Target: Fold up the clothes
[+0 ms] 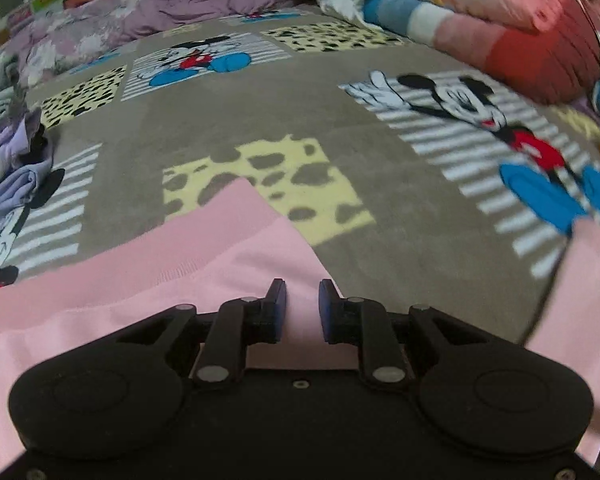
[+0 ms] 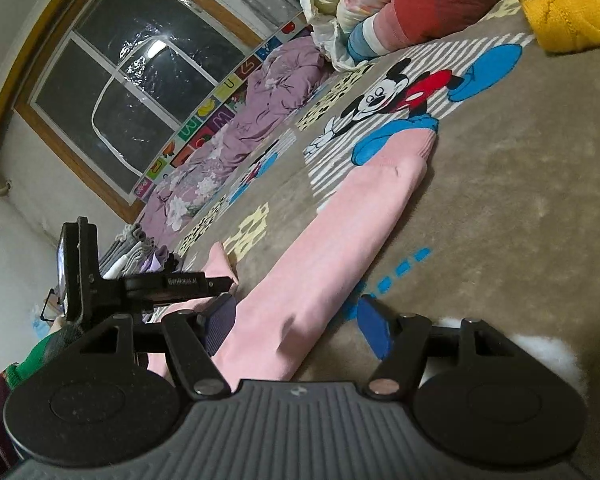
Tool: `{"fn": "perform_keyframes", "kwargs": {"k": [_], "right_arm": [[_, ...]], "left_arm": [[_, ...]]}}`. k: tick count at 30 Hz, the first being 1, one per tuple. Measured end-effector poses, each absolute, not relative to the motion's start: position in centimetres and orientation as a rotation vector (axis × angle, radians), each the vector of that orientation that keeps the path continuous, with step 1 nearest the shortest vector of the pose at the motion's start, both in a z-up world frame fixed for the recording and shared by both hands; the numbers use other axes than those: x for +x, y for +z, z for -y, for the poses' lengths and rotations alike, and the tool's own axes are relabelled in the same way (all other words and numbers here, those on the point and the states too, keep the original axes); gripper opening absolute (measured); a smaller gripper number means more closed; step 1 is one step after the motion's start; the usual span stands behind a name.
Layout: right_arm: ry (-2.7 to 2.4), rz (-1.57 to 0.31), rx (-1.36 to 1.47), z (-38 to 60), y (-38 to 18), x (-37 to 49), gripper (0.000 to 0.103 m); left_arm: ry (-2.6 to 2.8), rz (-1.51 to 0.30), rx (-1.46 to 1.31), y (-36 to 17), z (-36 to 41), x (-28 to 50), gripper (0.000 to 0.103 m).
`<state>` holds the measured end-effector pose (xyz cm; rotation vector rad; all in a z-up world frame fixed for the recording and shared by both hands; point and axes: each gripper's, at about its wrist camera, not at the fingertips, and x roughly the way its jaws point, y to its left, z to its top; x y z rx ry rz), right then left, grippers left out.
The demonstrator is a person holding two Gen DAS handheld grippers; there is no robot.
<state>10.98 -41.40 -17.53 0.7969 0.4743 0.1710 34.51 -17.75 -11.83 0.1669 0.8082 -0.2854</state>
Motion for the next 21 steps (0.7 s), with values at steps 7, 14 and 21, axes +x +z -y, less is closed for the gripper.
{"fn": "perform_keyframes", "kwargs": {"k": [7, 14, 21], "right_arm": [[0.179, -0.476, 0.787, 41.3, -17.6, 10.7, 0.068], [0.177, -0.474, 0.783, 41.0, -17.4, 10.8, 0.068], [0.175, -0.462, 0.804, 41.3, -17.7, 11.0, 0.065]], "left_arm": [[-0.254, -0.851, 0.015, -11.9, 16.3, 37.8, 0.018], [-0.257, -0.869, -0.078, -11.4, 15.8, 40.4, 0.018], [-0.263, -0.874, -0.116, -11.3, 15.6, 42.3, 0.025]]}}
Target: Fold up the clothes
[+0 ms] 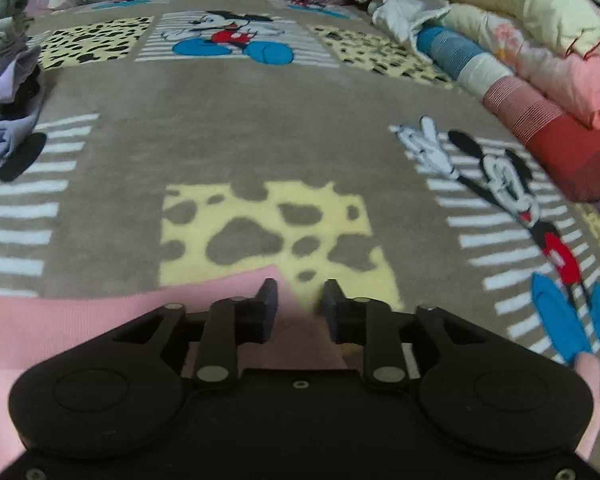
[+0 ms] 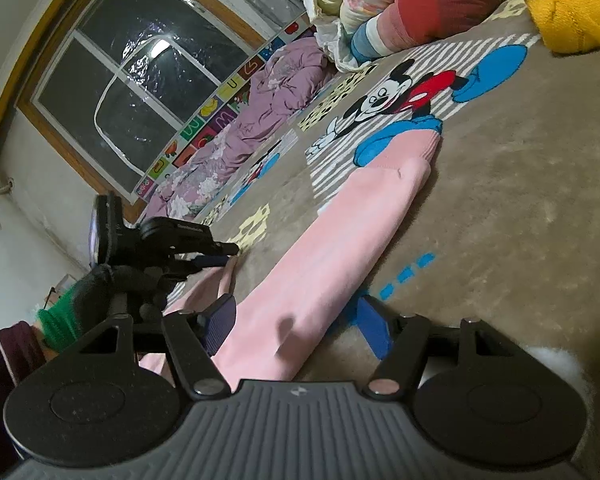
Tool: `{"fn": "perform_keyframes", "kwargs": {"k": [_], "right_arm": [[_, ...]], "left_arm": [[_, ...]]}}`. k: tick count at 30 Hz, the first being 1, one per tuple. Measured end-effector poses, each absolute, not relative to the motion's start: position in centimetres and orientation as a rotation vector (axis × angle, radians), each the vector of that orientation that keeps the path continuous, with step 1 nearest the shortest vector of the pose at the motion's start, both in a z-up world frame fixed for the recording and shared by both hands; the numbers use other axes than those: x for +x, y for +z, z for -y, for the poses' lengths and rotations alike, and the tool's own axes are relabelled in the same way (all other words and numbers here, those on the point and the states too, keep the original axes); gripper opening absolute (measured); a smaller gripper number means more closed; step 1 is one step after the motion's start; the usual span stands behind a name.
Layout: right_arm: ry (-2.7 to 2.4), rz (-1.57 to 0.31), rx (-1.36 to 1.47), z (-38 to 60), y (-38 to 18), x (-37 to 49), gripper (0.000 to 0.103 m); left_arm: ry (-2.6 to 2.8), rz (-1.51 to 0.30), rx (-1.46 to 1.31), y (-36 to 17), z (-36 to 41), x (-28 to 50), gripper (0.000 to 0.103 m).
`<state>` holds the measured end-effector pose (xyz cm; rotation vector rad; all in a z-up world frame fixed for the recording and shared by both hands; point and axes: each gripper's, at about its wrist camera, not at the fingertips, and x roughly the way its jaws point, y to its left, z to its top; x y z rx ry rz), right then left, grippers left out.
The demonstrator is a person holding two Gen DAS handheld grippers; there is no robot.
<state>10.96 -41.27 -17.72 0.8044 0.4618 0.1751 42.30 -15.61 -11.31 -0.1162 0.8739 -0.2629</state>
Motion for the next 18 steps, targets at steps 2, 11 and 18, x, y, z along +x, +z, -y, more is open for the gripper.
{"fn": "perform_keyframes", "kwargs": {"k": [2, 11, 18], "right_arm": [[0.173, -0.452, 0.833, 41.7, -17.9, 11.0, 0.062], [0.117, -0.338, 1.084, 46.2, -18.9, 9.8, 0.061], [0.050, -0.232, 1.192, 50.5, -19.1, 7.9, 0.067]], "left_arm": [[-0.296, -0.843, -0.123, -10.2, 16.0, 41.7, 0.026], [-0.534, -0.713, 0.203, -6.6, 24.2, 32.6, 0.054], [-0.669, -0.641, 0.480, -7.5, 31.0, 24.6, 0.058]]}}
